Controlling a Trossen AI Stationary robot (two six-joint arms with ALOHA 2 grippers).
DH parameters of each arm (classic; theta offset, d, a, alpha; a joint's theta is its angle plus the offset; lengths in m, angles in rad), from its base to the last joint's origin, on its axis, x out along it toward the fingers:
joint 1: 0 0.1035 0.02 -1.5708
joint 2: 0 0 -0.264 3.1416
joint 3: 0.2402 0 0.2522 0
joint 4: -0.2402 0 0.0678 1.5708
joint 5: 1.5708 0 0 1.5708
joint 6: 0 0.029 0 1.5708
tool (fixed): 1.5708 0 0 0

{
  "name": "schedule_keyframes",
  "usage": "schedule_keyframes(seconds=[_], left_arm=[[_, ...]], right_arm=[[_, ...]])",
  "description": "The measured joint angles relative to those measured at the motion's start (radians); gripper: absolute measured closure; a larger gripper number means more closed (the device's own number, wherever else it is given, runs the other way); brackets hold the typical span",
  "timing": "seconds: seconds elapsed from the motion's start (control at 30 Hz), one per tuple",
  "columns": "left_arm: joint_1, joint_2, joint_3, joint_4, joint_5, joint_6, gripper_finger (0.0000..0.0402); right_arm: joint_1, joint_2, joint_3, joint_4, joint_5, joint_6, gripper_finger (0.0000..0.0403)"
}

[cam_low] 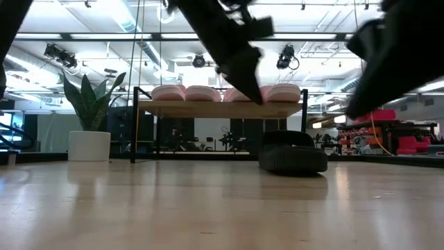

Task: Pick and place slides into the shelf
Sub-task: Put the left black slides under the shelf

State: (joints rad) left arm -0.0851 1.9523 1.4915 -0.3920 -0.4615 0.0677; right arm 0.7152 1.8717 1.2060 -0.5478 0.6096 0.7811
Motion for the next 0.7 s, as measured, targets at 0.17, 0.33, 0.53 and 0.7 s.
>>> schedule_keyframes(seconds=[0.17, 0.33, 0.53, 0.7], left_arm=[[-0.030, -0.140, 0.000, -0.287, 0.000, -0.030, 0.0262], [-0.057, -0.311, 0.000, -0.486, -0.005, -0.179, 0.0272], [-0.095, -0.478, 0.000, -0.599, -0.009, -0.204, 0.0275], [-0.111, -0.584, 0.000, -0.661, -0.020, -0.214, 0.0267]], right_arm=[[-0.050, 0.000, 0.000, 0.006, 0.140, -0.020, 0.0383], [-0.072, 0.000, 0.000, 0.032, 0.136, -0.026, 0.0383], [-0.007, 0.000, 0.000, 0.100, 0.185, -0.038, 0.0396], [0.086, 0.000, -0.013, 0.108, 0.294, 0.070, 0.0395]])
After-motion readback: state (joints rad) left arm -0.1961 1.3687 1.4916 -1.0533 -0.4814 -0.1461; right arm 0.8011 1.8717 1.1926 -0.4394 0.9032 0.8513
